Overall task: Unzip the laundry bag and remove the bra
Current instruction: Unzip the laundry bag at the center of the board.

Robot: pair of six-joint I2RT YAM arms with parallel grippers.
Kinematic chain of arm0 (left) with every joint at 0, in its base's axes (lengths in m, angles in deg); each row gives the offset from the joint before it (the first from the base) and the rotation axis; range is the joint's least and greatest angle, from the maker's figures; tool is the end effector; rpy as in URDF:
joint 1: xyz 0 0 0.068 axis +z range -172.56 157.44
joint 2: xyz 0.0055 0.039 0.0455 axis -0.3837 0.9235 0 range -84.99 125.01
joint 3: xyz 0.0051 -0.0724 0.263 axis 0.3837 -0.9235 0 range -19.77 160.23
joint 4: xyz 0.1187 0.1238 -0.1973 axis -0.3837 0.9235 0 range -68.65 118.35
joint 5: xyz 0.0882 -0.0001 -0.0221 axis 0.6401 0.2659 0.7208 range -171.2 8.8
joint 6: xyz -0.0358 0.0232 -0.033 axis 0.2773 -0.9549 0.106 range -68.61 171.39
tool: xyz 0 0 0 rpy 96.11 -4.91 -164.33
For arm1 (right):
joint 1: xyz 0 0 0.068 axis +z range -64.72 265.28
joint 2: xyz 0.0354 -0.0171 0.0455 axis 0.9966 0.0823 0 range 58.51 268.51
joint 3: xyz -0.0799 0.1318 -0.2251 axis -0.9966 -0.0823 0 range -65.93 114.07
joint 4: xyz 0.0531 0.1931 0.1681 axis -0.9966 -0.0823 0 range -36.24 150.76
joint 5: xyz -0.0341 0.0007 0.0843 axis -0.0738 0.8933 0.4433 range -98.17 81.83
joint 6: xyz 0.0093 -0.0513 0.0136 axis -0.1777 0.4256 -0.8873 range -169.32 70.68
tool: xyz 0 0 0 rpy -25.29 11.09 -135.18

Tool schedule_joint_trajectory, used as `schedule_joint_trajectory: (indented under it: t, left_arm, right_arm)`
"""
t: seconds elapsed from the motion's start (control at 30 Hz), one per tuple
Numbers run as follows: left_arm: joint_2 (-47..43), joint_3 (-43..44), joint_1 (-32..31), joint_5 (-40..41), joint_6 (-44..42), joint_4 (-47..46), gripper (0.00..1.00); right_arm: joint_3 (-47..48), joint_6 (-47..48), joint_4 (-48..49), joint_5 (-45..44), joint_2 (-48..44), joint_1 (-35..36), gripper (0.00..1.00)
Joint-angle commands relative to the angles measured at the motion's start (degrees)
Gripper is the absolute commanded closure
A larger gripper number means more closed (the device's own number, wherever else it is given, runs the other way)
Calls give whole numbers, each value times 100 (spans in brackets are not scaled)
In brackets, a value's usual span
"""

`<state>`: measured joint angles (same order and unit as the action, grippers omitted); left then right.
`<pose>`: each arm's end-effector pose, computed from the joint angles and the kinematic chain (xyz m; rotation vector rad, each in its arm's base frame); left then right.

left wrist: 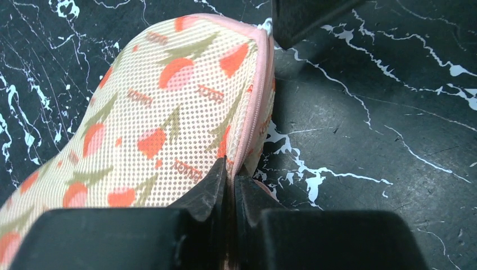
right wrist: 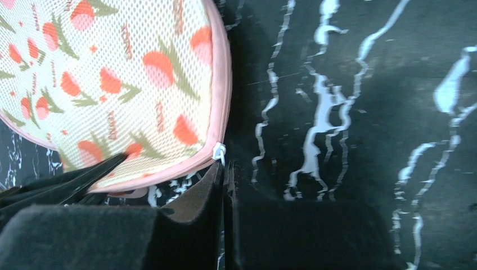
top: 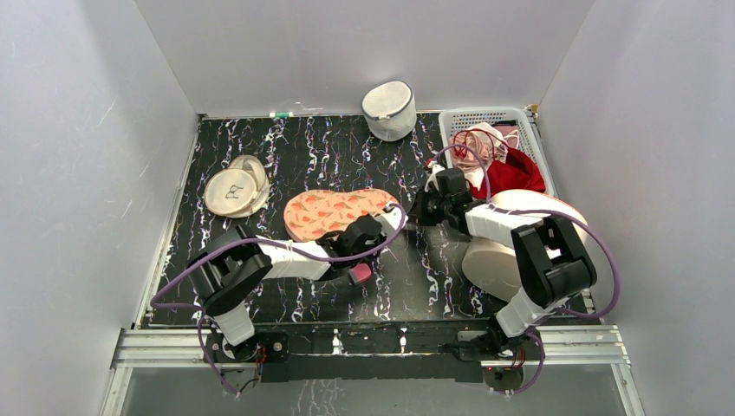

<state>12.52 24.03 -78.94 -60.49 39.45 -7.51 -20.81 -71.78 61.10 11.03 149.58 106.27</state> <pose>0.2016 -0.2805 0.1681 0.9134 1.7541 -0.1421 0.2887 0.1233 0.1662 -0.1369 2.4387 0.7510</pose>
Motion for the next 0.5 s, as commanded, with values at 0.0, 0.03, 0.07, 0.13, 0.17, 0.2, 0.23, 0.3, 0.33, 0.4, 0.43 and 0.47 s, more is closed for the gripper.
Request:
schedule_joint_trajectory:
  t: [0.0, 0.03, 0.07, 0.13, 0.17, 0.2, 0.23, 0.3, 0.33, 0.4, 0.43, 0.47]
  left_arm:
    - [-227, -159, 96, 36, -170, 1, 100]
    - [-185, -163, 153, -81, -287, 1, 100]
    - [-138, -176, 200, -172, -349, -29, 100]
    - [-13, -159, 263, -244, -462, -8, 100]
    - [26, -116, 275, -223, -508, 93, 100]
    - [19, -79, 273, -199, -522, 216, 100]
    - [-28, -61, 273, -214, -492, 312, 100]
    - [-214, -103, 276, -379, -396, 449, 100]
    - [-316, -119, 269, -468, -306, 541, 100]
    - [-535, -123, 271, -601, -49, 803, 96]
    - [-641, -149, 274, -667, 143, 924, 90]
    - [-762, -193, 269, -713, 246, 1025, 84]
  right_arm:
    - [389, 47, 442, -214, 280, -509, 100]
    - [470, 67, 440, -270, 375, -511, 100]
    - [523, 106, 393, -324, 414, -509, 100]
    - [524, 119, 376, -292, 386, -505, 100]
    - [486, 120, 391, -249, 348, -495, 100]
    - [441, 135, 387, -223, 293, -461, 100]
    - [394, 167, 365, -232, 226, -411, 100]
    - [284, 218, 309, -314, 87, -292, 100]
    - [226, 223, 301, -319, 23, -236, 100]
    - [102, 193, 287, -274, -84, -116, 100]
    - [49, 186, 272, -275, -138, -49, 100]
    - [-16, 165, 249, -281, -194, 9, 100]
